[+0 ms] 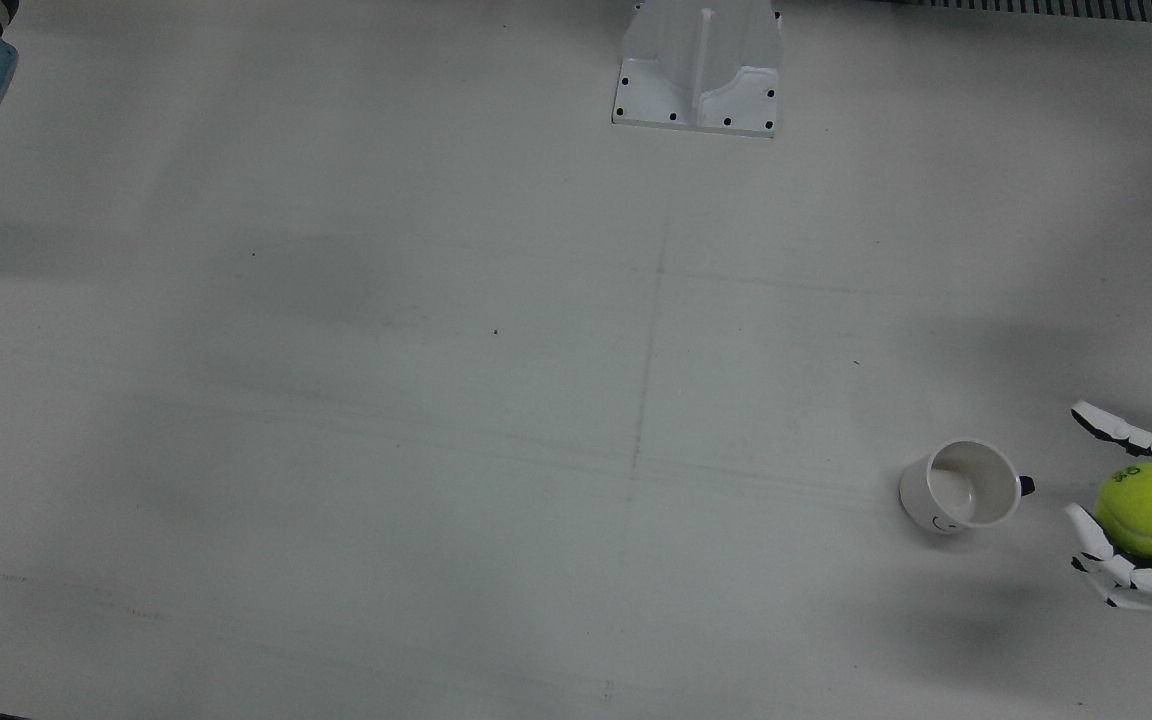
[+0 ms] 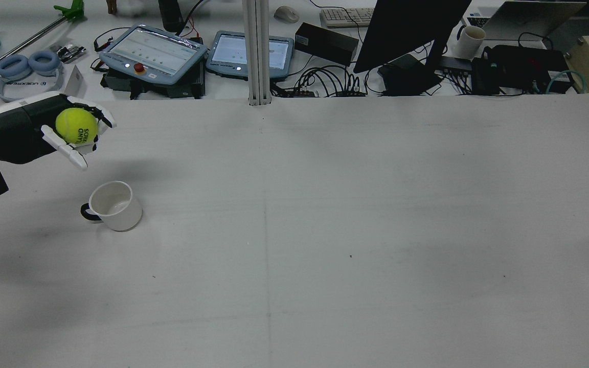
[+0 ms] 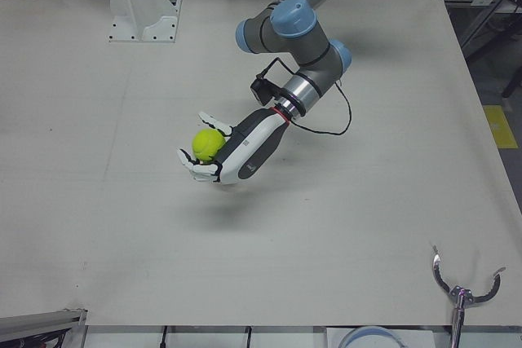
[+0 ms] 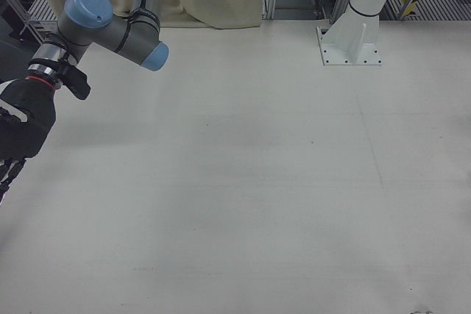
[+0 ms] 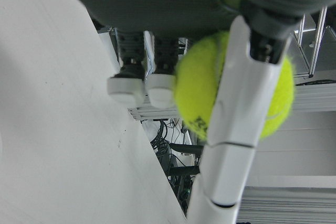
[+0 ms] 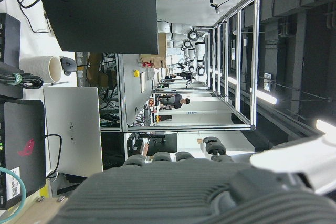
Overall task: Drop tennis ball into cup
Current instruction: 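Carry the tennis ball in the left hand over the white mug, then open the left hand fingers to release the ball into the mug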
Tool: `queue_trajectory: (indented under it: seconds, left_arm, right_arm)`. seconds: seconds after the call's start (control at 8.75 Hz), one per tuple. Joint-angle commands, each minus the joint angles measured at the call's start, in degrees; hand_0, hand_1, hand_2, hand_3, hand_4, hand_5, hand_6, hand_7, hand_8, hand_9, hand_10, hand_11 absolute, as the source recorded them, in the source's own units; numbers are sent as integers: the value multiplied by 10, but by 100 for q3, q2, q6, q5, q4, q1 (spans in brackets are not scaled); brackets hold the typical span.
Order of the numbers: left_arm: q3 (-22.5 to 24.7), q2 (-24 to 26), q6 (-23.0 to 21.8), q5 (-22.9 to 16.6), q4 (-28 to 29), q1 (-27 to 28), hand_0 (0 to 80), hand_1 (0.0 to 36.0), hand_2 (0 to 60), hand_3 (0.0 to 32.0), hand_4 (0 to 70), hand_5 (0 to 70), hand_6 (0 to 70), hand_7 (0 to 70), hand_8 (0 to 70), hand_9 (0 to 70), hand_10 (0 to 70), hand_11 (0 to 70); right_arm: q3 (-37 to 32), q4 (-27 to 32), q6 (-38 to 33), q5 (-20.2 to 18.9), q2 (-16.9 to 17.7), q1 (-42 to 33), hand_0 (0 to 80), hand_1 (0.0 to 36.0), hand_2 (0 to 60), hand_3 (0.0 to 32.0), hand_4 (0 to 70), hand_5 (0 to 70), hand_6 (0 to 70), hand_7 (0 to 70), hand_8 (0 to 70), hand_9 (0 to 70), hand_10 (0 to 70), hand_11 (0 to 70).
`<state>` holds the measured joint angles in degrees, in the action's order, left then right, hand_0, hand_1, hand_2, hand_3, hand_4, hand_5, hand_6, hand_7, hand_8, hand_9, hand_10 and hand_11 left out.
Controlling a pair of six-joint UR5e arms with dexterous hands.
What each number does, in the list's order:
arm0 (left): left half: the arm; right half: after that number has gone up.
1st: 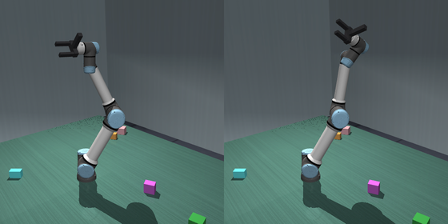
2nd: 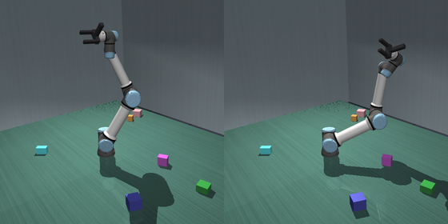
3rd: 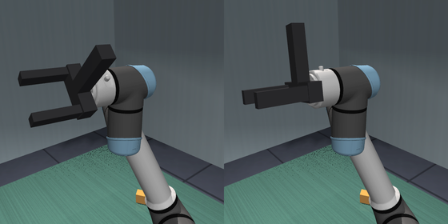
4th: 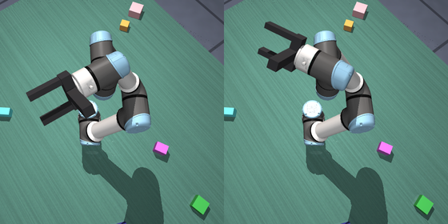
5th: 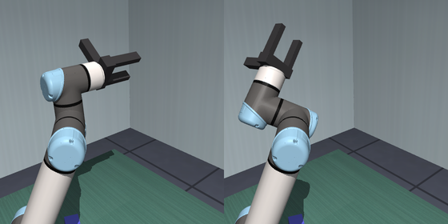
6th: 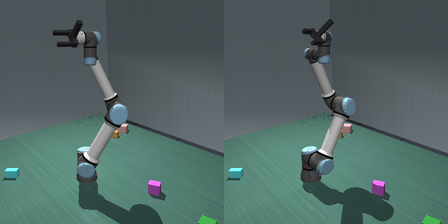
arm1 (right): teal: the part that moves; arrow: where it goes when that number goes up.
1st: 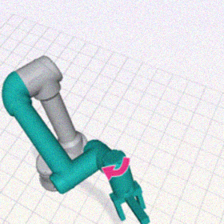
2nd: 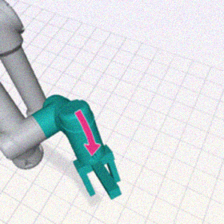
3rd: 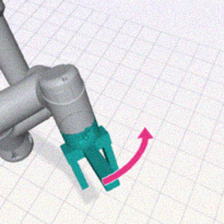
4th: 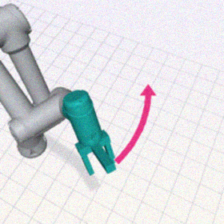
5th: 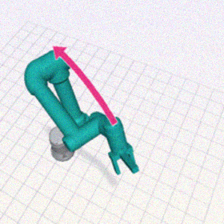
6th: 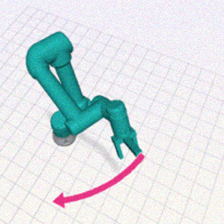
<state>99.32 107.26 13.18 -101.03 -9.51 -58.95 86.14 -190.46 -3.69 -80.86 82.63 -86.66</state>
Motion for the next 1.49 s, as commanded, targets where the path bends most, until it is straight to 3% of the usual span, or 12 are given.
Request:
queue_trajectory:
  seconds: [0.0, 0.11, 0.23, 0.34, 0.46, 0.57, 0.69, 1.14, 1.37]
  left_arm:
    - [-36, -4, 44, -83, 107, 330, 800, 233, 0, 0, 573, 315, 700, 700, 700, 700, 595, 700]
    - [-44, -4, 44, -83, 107, 340, 797, 218, 6, 0, 556, 280, 700, 700, 700, 700, 577, 700]
    - [-44, -4, 44, -75, 107, 314, 567, 157, 145, 0, 463, 229, 700, 700, 633, 700, 490, 697]
    - [-36, -73, 27, -75, 177, 305, 469, 67, 120, 0, 384, 158, 700, 700, 512, 700, 355, 502]
    - [-36, -352, -8, -75, 534, 331, 446, 53, 10, 0, 265, 56, 282, 491, 150, 250, 83, 122]
    - [-36, -442, -8, -75, 625, 331, 457, 102, 0, 0, 162, 4, 18, 220, 0, 30, 0, 0]
    - [-36, -469, -8, -75, 626, 331, 459, 124, 5, 0, 86, 4, 9, 166, 0, 19, 0, 0]
    - [-1, -452, -35, -83, 635, 322, 466, 162, 25, 0, 0, 0, 0, 100, 0, 6, 0, 0]
    - [0, -452, -35, -75, 635, 322, 436, 140, 43, 0, 0, 0, 0, 60, 0, 0, 0, 0]
  right_arm:
    - [-1, 0, 0, 0, 7, 0, 0, 0, 0, 0, 0, 0, 0, 0, 0, 0, 0, 0]
    - [-1, 0, 0, 0, 7, 0, 0, 0, 0, 0, 0, 0, 0, 0, 0, 0, 0, 0]
    - [-1, 0, 0, 0, 7, 0, 0, 0, 0, 0, 0, 0, 0, 0, 0, 0, 0, 0]
    - [-1, 0, 0, 0, 7, 0, 0, 0, 0, 0, 0, 0, 0, 0, 0, 0, 0, 0]
    - [-1, 0, 0, 0, 7, 0, 0, 0, 0, 0, 0, 0, 0, 0, 0, 0, 0, 0]
    - [-1, 0, 0, 0, -2, 0, 0, 0, 0, 0, 0, 0, 0, 0, 0, 0, 0, 0]
    - [-1, 0, 0, 0, 7, 0, 0, 0, 0, 0, 0, 0, 0, 0, 0, 0, 0, 0]
    - [-1, 0, 0, 0, -2, 0, 0, 0, 0, 0, 0, 0, 0, 0, 0, 0, 0, 0]
    - [-1, 0, 0, 0, -2, 0, 0, 0, 0, 0, 0, 0, 0, 0, 0, 0, 0, 0]
